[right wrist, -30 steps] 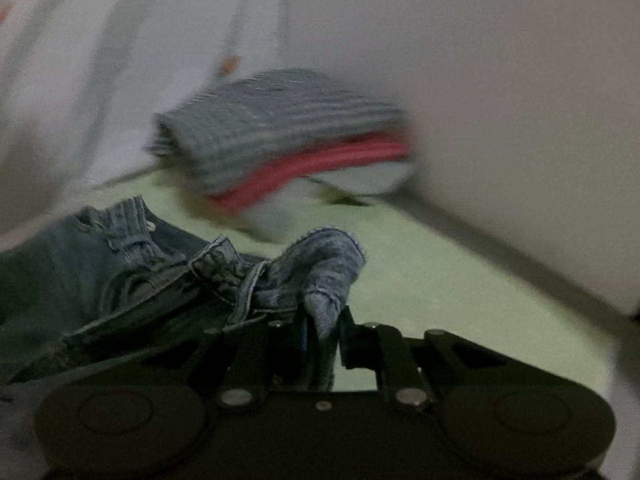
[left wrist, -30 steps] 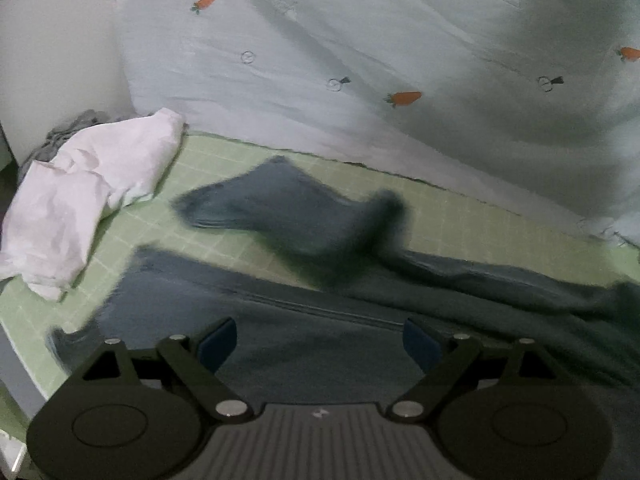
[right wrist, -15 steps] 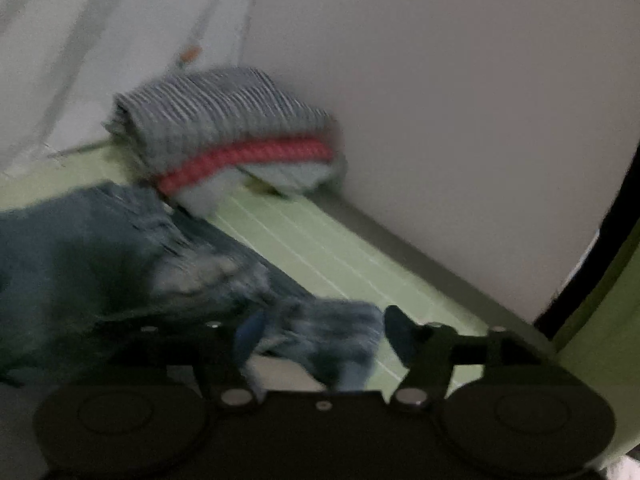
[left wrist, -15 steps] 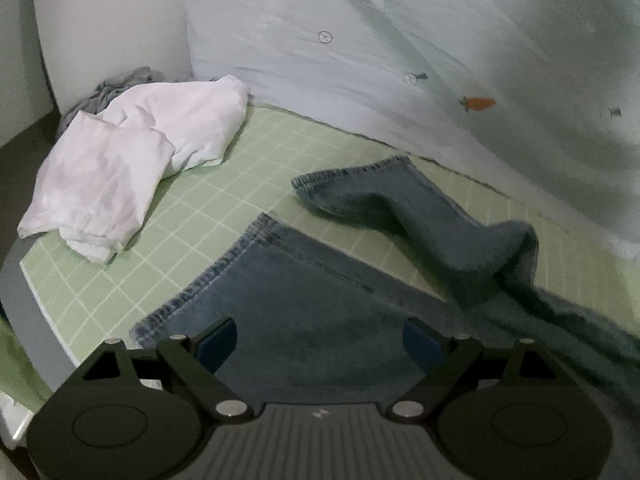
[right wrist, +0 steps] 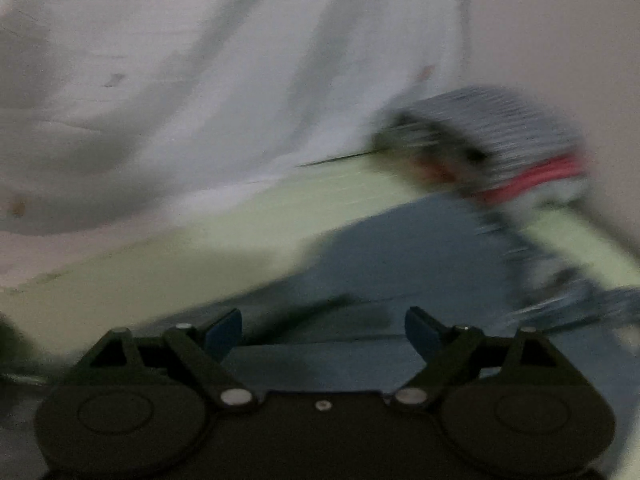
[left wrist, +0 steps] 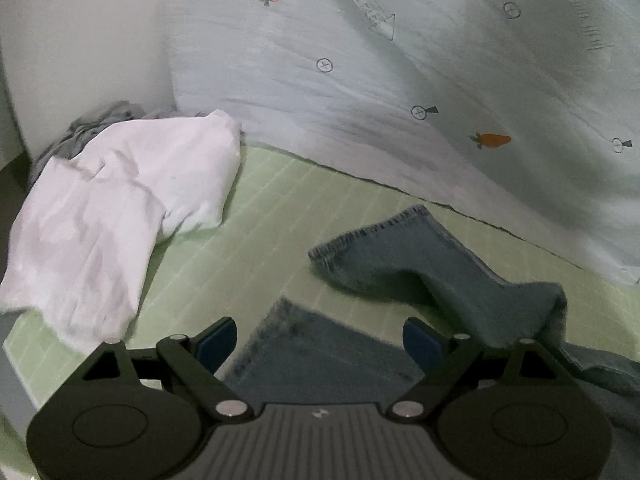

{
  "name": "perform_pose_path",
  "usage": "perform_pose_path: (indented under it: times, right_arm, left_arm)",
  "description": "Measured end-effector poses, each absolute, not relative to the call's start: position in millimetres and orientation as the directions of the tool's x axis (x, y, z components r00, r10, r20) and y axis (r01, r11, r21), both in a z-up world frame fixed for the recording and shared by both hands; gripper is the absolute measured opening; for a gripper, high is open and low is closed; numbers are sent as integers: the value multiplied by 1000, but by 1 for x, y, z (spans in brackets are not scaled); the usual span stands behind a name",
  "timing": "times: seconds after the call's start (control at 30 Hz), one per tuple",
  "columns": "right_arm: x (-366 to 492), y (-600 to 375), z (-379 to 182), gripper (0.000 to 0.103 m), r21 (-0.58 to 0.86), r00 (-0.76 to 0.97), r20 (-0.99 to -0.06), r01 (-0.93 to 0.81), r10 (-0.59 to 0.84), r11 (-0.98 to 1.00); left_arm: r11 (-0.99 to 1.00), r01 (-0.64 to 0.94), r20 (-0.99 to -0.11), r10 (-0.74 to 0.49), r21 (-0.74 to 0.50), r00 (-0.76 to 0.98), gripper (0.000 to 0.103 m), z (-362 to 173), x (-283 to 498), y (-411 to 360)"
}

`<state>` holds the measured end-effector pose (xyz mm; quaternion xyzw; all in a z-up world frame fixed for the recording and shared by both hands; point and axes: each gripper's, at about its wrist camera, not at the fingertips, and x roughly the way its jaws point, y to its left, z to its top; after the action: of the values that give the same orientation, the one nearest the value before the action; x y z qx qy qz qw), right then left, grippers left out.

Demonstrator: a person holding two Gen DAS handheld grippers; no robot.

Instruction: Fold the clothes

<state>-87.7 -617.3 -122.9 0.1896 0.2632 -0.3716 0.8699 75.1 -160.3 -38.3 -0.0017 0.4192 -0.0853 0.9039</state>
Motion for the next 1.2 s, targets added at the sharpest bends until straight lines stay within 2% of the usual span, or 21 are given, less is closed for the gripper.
perform_pose_path:
  times: [0.13,0.2,0.3,0.4,0.53,0.7,0.87,1.0,1.07,1.1,1.13,1.17,1.2]
  right_arm:
    - [-46,-608,-135,88,295,634,-622,734,-460,613]
    - [-27,-608,-144,87,305,594,-661,770,-457,560]
    - [-5,-605,-155,86,233,465,-728,859,-504,456]
    - [5,-603,-157,86,210,423,-745,883,-516,420]
    - [12,-601,-159,86,81,292,-763,928,-577,362]
    - [16,-604,-165,88,57,213,-791,959,-573,277]
    - [23,-605,-168,88,32,162,-813,972,-560,235]
    - [22,-603,-162,89,15,126,-809,981,-574,194]
    - [21,-603,-163,82,44,164,-805,975,-571,218]
    - [21,-603,-162,70,57,185,-801,970,-570,235]
    - [20,-603,-162,54,70,206,-797,965,-568,252]
    - [20,-603,-162,44,86,225,-794,961,-565,262]
    - [20,-604,-161,29,104,244,-791,957,-561,270]
  left_arm:
    - [974,213,-764,-194,-76,615,90,-47,119,-161]
    - [970,235,-770,-200,-67,606,90,-54,142,-165]
    - [960,271,-780,-221,-68,585,90,-65,181,-174]
    - [942,327,-792,-254,-72,556,90,-78,214,-189]
    - [910,408,-803,-293,-69,519,91,-101,254,-216]
    - [861,497,-808,-366,-106,461,90,-128,285,-250]
    - [827,561,-811,-350,-33,469,91,-149,293,-278]
    - [818,569,-825,-378,-84,420,90,-161,298,-284]
    - [813,572,-821,-395,-104,412,88,-162,295,-285]
    - [811,574,-817,-404,-112,411,86,-163,294,-285]
    - [819,563,-812,-401,-110,424,77,-163,291,-285]
    - [834,543,-805,-390,-102,447,56,-162,289,-285]
    - [845,528,-802,-373,-86,467,44,-161,287,-286]
